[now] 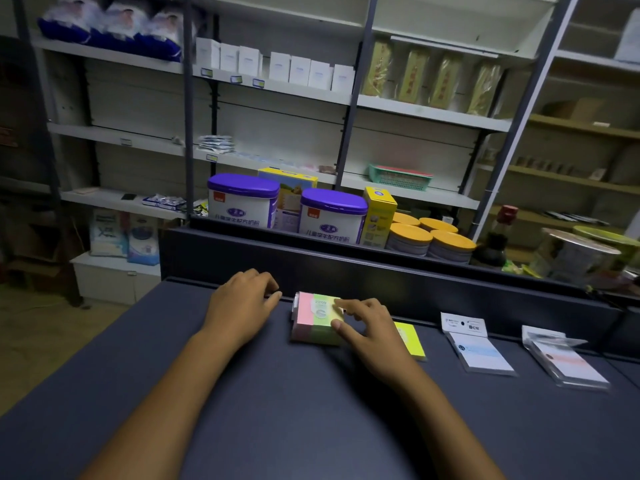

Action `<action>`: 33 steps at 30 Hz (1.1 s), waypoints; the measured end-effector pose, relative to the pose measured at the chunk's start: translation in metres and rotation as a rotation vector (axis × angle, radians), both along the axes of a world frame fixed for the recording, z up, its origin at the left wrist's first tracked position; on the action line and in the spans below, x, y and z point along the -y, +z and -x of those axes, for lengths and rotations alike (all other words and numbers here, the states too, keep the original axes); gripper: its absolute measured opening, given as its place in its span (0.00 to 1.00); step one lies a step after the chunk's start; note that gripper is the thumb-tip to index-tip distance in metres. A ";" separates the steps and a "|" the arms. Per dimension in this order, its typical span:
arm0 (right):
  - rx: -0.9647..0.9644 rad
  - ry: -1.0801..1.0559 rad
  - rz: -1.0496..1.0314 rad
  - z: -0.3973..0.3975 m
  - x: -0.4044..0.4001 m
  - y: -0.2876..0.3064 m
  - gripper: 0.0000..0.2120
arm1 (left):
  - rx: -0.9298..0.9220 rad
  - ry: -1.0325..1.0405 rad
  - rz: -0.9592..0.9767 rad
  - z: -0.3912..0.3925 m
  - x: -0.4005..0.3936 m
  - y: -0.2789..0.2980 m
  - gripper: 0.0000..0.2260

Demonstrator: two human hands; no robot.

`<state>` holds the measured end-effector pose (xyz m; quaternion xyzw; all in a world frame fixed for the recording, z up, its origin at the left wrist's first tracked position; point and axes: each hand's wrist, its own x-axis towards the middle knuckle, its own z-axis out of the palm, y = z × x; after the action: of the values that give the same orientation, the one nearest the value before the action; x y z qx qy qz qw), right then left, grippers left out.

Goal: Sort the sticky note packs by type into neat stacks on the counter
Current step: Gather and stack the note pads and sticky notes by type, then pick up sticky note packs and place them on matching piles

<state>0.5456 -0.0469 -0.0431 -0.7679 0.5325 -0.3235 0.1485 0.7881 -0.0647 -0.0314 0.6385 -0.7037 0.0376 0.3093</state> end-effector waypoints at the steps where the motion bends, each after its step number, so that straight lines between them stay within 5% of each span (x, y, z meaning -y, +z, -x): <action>1: 0.018 -0.002 0.005 0.004 -0.002 0.002 0.16 | -0.009 -0.010 -0.006 0.003 -0.002 0.001 0.08; 9: -0.195 -0.130 0.049 0.093 -0.042 0.023 0.17 | 0.020 -0.177 0.026 0.069 -0.027 0.025 0.09; 21: -0.416 -0.436 -0.060 0.282 -0.180 0.054 0.20 | 0.131 -0.471 -0.007 0.271 -0.118 0.047 0.12; 33: -0.408 -0.644 -0.139 0.449 -0.339 0.063 0.23 | 0.173 -0.622 -0.068 0.448 -0.237 0.045 0.14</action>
<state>0.0968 0.2916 0.0197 -0.5980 0.7856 -0.1575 -0.0180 0.3397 0.1721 0.0131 0.3972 -0.8896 -0.0280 0.2237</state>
